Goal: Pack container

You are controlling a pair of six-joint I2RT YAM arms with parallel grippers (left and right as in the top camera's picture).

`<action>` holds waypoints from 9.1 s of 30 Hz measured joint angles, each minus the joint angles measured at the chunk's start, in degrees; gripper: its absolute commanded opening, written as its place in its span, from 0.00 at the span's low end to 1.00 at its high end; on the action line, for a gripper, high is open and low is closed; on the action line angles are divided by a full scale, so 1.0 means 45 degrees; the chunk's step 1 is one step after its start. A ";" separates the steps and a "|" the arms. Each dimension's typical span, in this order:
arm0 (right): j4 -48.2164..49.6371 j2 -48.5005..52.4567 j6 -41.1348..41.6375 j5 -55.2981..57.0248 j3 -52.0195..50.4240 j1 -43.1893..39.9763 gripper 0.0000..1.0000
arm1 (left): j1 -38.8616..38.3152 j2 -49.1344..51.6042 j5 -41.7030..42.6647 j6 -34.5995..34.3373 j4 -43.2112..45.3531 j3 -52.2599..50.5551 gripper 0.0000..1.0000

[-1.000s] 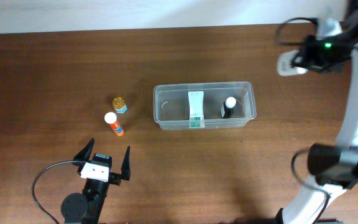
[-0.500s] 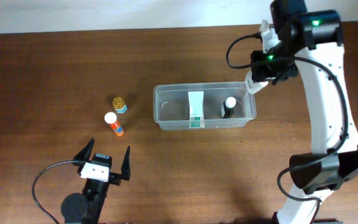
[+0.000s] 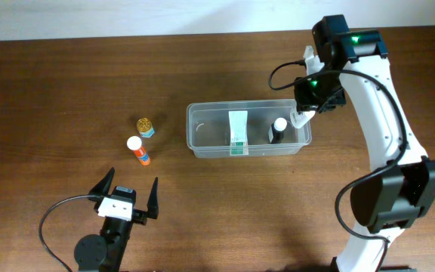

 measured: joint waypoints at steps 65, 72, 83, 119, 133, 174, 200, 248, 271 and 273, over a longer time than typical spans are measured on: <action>-0.2370 0.0491 0.0223 0.1326 0.3560 0.0000 0.99 | 0.0000 0.0000 0.0000 0.0000 0.0000 0.0000 0.99; -0.3186 -0.0010 0.0675 0.2652 0.4925 0.0000 0.98 | 0.0000 0.0000 0.0000 0.0000 0.0000 0.0000 0.99; -0.3186 -0.4371 0.0928 0.2851 0.1098 -0.0330 0.98 | 0.0000 0.0000 0.0000 0.0000 0.0000 0.0000 0.99; 0.3147 -0.6309 0.2715 0.1904 -0.8476 -0.5790 0.99 | 0.0000 0.0000 0.0000 0.0000 0.0000 0.0000 0.99; 0.3147 -0.6309 0.2705 0.1821 -0.8476 -0.5790 0.98 | 0.0000 0.0000 0.0000 0.0000 0.0000 0.0000 0.99; 0.3157 -0.6295 0.2715 0.1753 -0.8558 -0.5790 0.98 | 0.0015 1.1725 0.2963 -0.0680 -0.4983 1.3250 0.99; 0.3157 -0.6295 0.2705 0.1729 -0.8607 -0.5790 0.98 | 0.0010 2.2658 0.0466 -0.0039 -1.4882 2.5155 1.00; 0.3157 -0.6300 0.2710 0.1729 -0.8607 -0.5790 0.98 | -0.0340 2.9478 -0.2948 -0.2987 -1.6538 2.5179 0.99; 0.3152 -0.6300 0.2715 0.1724 -0.8607 -0.5790 0.98 | -0.0340 2.9521 -0.2501 -0.3036 -1.5552 2.5179 0.99; 0.3157 -0.6295 0.2710 0.1729 -0.8607 -0.5790 0.98 | -0.0364 2.9521 -0.2477 -0.3036 -1.5552 2.5179 0.99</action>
